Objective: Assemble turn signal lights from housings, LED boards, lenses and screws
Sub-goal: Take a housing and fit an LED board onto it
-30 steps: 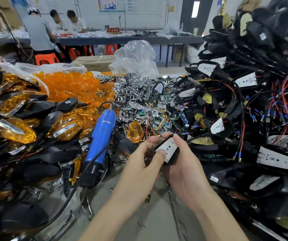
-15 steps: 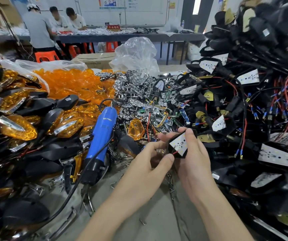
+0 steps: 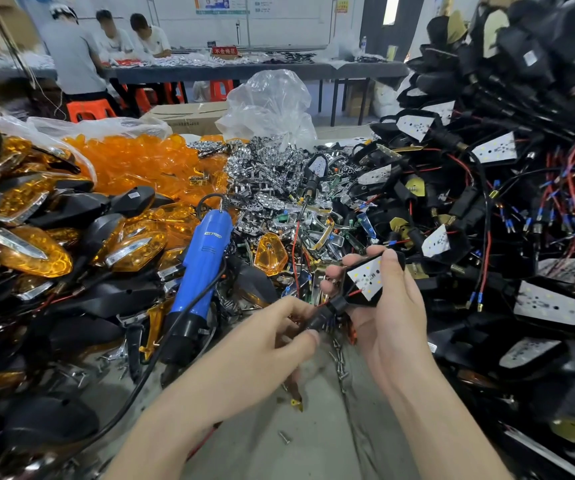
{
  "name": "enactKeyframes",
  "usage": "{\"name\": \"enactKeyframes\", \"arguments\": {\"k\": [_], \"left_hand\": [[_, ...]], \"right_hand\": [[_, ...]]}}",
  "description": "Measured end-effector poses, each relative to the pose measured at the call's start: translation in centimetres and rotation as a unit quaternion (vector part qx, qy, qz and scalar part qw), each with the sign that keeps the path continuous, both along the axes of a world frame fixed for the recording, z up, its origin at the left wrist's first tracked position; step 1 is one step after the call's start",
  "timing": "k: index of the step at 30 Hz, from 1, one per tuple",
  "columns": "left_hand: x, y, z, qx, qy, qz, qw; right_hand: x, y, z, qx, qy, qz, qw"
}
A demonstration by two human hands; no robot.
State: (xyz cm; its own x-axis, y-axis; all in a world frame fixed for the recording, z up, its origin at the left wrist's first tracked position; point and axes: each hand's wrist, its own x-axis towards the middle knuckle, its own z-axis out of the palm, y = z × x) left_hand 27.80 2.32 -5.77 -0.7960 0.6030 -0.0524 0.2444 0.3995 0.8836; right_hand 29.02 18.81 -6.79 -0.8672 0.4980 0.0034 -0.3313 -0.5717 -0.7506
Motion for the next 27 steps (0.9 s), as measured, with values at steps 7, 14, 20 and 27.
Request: {"name": "enactKeyframes", "arguments": {"k": [7, 14, 20, 27], "left_hand": [[-0.3, -0.2, -0.1, -0.003, 0.043, -0.003, 0.999], [-0.3, -0.2, -0.2, -0.02, 0.13, 0.004, 0.991], [-0.2, -0.2, -0.1, -0.026, 0.155, -0.009, 0.988], [-0.2, -0.1, -0.5, -0.06, 0.201, 0.012, 0.978]], "right_hand": [[0.1, 0.0, 0.1, -0.012, 0.004, -0.009, 1.0], [-0.2, -0.6, 0.3, -0.024, -0.005, -0.062, 0.998], [-0.1, -1.0, 0.5, -0.044, -0.001, -0.082, 0.996], [0.1, -1.3, 0.5, -0.044, 0.002, -0.071, 0.997]]}}
